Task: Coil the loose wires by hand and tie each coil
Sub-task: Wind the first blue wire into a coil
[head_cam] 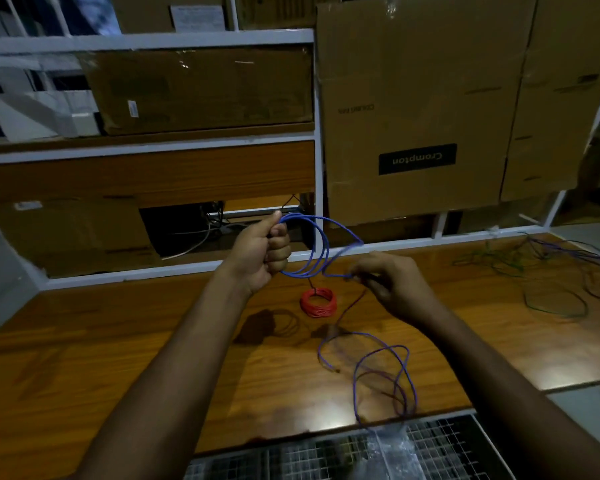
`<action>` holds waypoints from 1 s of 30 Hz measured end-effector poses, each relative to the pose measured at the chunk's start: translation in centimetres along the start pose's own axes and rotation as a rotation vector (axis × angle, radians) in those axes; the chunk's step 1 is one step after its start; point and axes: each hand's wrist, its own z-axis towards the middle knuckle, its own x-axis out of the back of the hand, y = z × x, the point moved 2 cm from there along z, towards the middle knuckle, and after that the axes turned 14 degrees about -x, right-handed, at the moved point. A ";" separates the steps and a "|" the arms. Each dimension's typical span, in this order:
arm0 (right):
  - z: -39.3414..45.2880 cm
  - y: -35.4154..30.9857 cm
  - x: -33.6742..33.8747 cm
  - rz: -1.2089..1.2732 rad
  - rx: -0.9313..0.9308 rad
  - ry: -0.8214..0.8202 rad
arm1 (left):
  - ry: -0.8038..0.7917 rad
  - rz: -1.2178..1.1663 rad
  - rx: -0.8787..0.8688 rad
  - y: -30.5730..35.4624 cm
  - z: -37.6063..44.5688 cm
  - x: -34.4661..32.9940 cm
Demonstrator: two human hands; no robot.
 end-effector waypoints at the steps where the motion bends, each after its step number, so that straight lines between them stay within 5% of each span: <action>1: -0.2 -0.9 -0.1 0.103 0.006 -0.008 | 0.015 0.025 -0.007 -0.4 0.1 0.0; 6: -0.4 -5.2 0.4 0.820 -0.212 -0.211 | 0.064 0.120 -0.036 -2.1 0.6 -0.4; 8: 0.0 -5.4 1.2 1.005 -0.361 -0.141 | 0.069 0.129 -0.031 -2.5 0.6 -0.2; 10: 0.7 -4.5 2.0 0.809 -0.519 0.048 | 0.067 0.136 -0.029 -2.7 0.5 0.0; 12: 1.1 -3.4 2.8 0.298 -0.641 0.188 | 0.060 0.135 -0.034 -2.7 0.5 0.1; 14: 1.0 -3.1 3.1 -0.169 -0.667 0.160 | 0.057 0.113 -0.043 -2.5 0.6 0.0; 17: -0.3 -4.0 2.5 -0.530 -0.687 -0.072 | 0.070 0.068 -0.052 -1.9 0.9 -0.2; 26: -3.9 -10.6 0.5 -0.790 -0.269 -0.608 | 0.113 -0.034 -0.047 -2.2 1.3 -1.1; 30: -2.2 -11.3 0.3 -0.689 0.028 -0.596 | 0.098 -0.044 -0.028 -2.8 1.1 -1.5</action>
